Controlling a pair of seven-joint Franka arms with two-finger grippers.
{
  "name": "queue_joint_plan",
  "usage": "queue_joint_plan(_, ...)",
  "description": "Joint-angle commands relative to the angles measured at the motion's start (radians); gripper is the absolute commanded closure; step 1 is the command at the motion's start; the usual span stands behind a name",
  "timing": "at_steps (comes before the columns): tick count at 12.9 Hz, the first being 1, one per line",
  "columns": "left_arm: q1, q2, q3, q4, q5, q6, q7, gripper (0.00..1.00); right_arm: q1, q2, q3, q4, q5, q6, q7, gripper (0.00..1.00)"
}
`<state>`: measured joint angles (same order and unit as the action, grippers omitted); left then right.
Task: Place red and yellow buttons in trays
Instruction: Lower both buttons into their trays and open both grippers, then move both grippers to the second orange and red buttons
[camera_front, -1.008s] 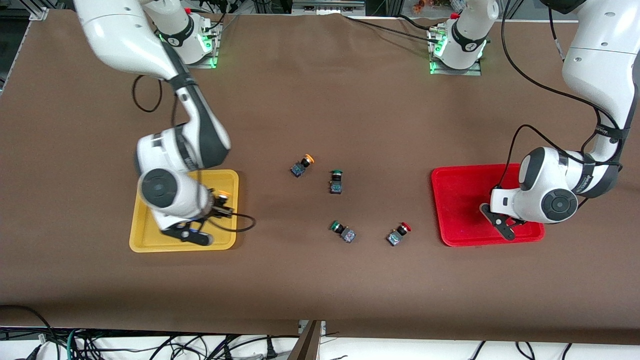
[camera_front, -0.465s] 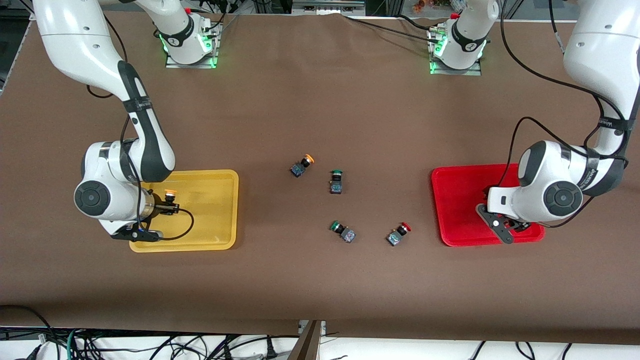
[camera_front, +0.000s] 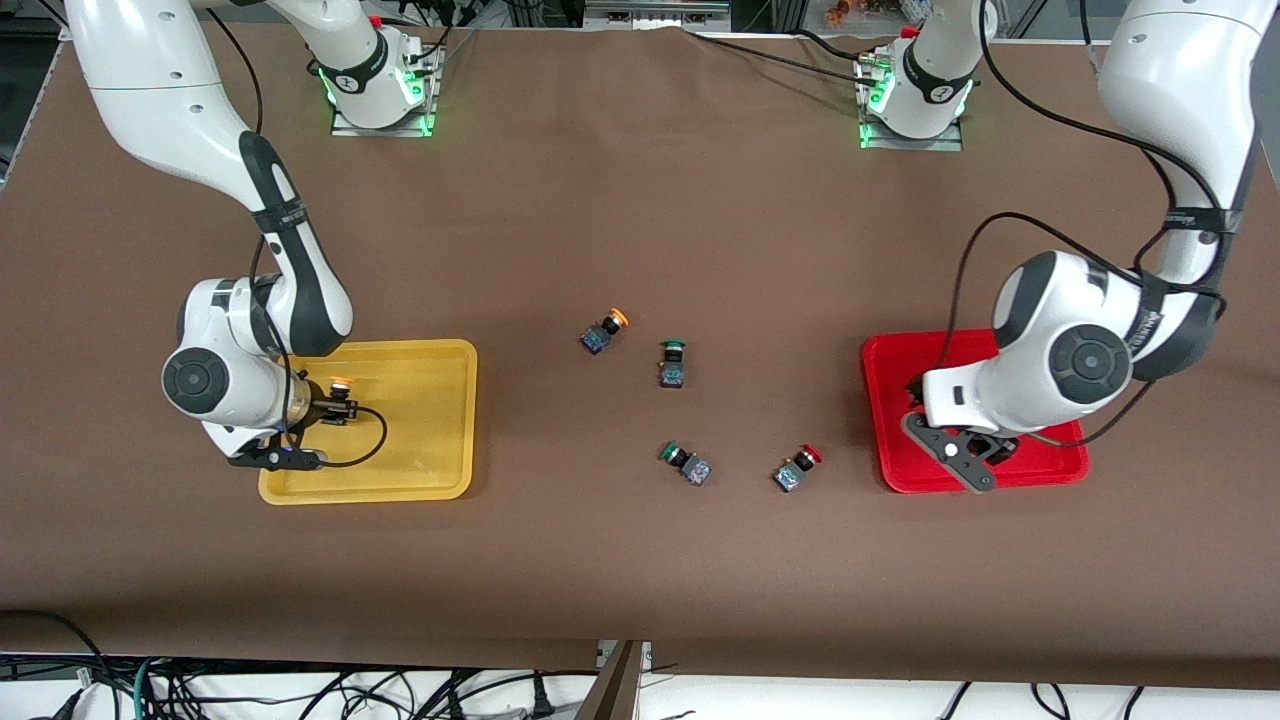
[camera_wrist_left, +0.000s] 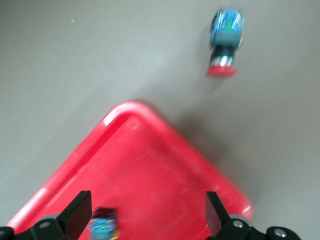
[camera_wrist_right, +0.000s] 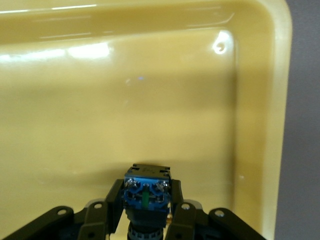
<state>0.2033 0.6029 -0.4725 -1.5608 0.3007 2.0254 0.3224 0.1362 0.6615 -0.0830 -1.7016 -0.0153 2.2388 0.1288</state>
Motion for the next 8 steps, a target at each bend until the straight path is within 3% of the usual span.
queue_joint_plan(1, -0.097, 0.076, 0.006, 0.128, -0.022, -0.014, -0.196, 0.00, -0.015, -0.043, 0.005, -0.029, 0.012, 0.002, -0.034, 0.00)
queue_joint_plan(4, -0.191, 0.185, 0.009, 0.246, -0.023, 0.076, -0.281, 0.00, -0.007, -0.062, 0.011, 0.095, 0.012, -0.173, -0.018, 0.00)
queue_joint_plan(8, -0.211, 0.293, 0.012, 0.265, -0.015, 0.311, -0.266, 0.00, 0.008, -0.079, 0.060, 0.134, 0.075, -0.274, 0.136, 0.00)
